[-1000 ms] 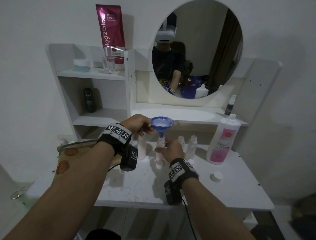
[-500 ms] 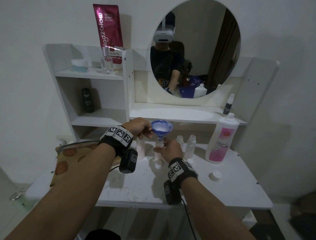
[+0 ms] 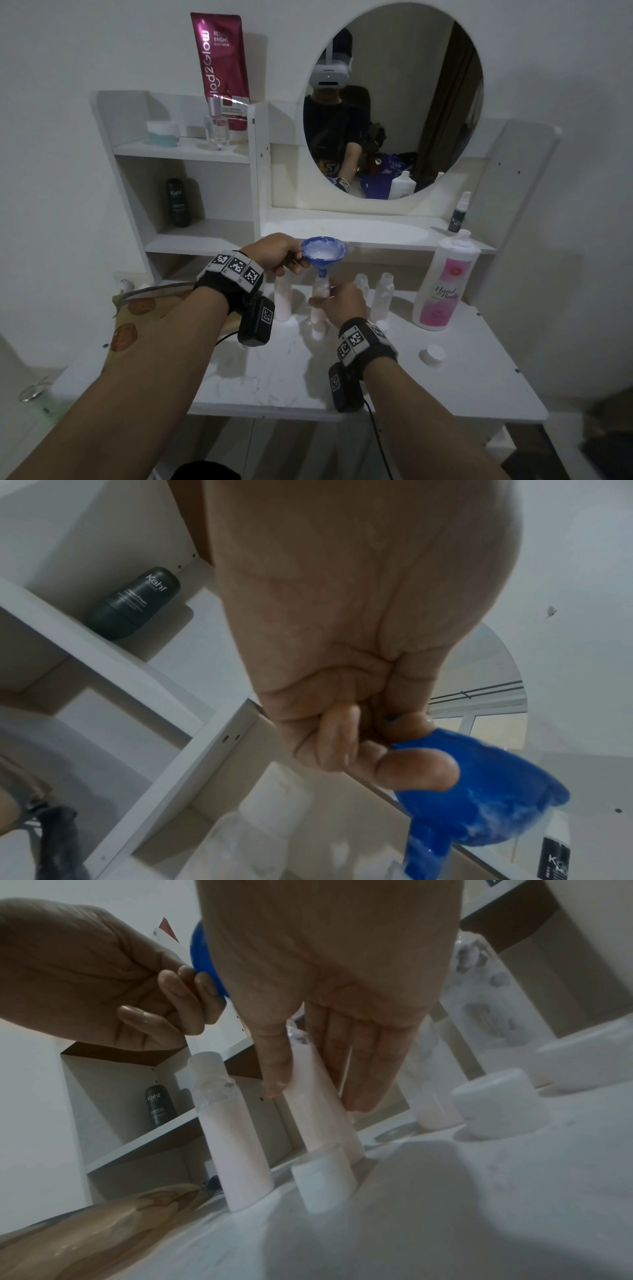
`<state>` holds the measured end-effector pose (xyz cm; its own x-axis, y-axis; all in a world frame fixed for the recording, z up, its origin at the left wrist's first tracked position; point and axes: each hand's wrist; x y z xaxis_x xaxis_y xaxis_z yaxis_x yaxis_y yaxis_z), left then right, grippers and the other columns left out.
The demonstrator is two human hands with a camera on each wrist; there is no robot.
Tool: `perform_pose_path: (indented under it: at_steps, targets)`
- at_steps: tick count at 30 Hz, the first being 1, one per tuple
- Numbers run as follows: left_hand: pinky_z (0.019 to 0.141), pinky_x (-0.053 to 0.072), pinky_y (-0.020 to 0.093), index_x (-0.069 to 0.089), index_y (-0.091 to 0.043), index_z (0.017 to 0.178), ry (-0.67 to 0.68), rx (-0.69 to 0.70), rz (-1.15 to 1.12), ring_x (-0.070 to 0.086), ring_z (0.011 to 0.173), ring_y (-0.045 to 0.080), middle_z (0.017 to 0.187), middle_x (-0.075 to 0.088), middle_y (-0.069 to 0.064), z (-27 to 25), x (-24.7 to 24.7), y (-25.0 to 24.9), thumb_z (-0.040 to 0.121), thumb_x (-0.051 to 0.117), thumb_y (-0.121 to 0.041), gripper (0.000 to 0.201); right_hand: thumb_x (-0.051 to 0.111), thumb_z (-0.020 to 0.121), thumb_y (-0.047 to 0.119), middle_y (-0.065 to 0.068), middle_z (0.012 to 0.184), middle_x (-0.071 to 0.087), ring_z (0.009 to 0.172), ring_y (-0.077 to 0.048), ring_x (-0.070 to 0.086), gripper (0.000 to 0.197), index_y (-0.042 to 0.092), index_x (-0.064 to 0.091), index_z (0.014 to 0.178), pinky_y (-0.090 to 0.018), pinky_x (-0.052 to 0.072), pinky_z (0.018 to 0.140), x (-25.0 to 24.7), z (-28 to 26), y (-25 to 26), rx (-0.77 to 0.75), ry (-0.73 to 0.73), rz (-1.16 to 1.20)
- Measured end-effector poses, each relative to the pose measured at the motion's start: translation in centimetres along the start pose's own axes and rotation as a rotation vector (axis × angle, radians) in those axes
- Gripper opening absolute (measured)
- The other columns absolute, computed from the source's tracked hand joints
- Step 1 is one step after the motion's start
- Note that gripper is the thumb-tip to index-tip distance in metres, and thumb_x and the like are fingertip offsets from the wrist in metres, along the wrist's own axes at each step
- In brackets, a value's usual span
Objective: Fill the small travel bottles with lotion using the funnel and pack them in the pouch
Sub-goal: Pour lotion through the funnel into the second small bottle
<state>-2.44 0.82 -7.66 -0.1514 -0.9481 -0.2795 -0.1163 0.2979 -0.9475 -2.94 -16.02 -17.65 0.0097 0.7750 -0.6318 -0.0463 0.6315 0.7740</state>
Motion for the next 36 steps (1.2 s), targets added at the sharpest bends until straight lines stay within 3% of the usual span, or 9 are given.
perform_pose_path:
  at_steps: [4,11,17,28,31,36]
  targets:
    - [0.038,0.029,0.016,0.055,-0.009,0.068,-0.003,0.003,-0.003,0.055,0.050,0.011,0.072,0.067,0.007,0.11,-0.10,0.02,0.089,0.040,-0.004,0.026,0.079,0.078,0.032,-0.002,0.091,0.071,0.086,-0.021,0.065,0.032,0.021,0.068,0.106,-0.027,0.041,0.071,0.13,-0.01,0.11,0.008,-0.005,-0.003]
    - [0.039,0.028,0.017,0.054,-0.009,0.068,-0.022,0.014,-0.010,0.054,0.050,0.011,0.070,0.066,0.007,0.40,0.15,0.06,0.088,0.040,-0.004,0.025,0.079,0.078,0.030,0.000,0.087,0.068,0.081,-0.019,0.061,0.031,0.021,0.068,0.106,-0.026,0.040,0.072,0.18,-0.10,0.01,-0.001,-0.013,0.000]
    - [0.038,0.027,0.017,0.049,-0.009,0.066,-0.047,0.039,-0.035,0.054,0.047,0.013,0.060,0.067,0.004,0.82,-0.27,-0.10,0.088,0.039,-0.006,0.024,0.080,0.077,0.031,-0.002,0.091,0.072,0.086,-0.021,0.066,0.033,0.021,0.068,0.106,-0.027,0.041,0.072,0.34,-0.05,-0.07,-0.002,-0.014,0.011]
    - [0.038,0.026,0.018,0.047,-0.010,0.063,-0.039,0.059,-0.042,0.054,0.048,0.015,0.060,0.067,0.005,0.77,-0.42,-0.19,0.088,0.039,-0.006,0.026,0.079,0.078,0.031,-0.002,0.096,0.072,0.088,-0.020,0.065,0.037,0.021,0.067,0.112,-0.026,0.041,0.074,0.36,-0.01,-0.14,-0.014,-0.015,-0.003]
    - [0.039,0.026,0.018,0.047,-0.010,0.063,-0.038,0.059,-0.036,0.054,0.048,0.015,0.061,0.066,0.005,0.75,-0.37,-0.24,0.088,0.039,-0.006,0.026,0.080,0.077,0.032,-0.002,0.096,0.072,0.091,-0.022,0.067,0.039,0.022,0.067,0.112,-0.028,0.044,0.075,0.46,0.09,-0.18,-0.013,-0.020,-0.002]
    - [0.041,0.028,0.018,0.051,-0.012,0.064,-0.024,0.032,0.011,0.053,0.051,0.013,0.067,0.066,0.005,0.61,-0.13,0.09,0.089,0.042,-0.009,0.027,0.080,0.077,0.031,0.003,0.085,0.065,0.084,-0.020,0.063,0.037,0.021,0.067,0.110,-0.026,0.041,0.071,0.40,0.16,-0.23,-0.015,-0.026,-0.006]
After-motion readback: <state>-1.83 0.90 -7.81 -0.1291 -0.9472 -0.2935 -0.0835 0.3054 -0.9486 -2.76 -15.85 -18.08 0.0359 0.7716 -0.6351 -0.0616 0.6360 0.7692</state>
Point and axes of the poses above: each hand's wrist, its own z-axis towards the middle knuckle, its own x-axis out of the palm, y = z × x
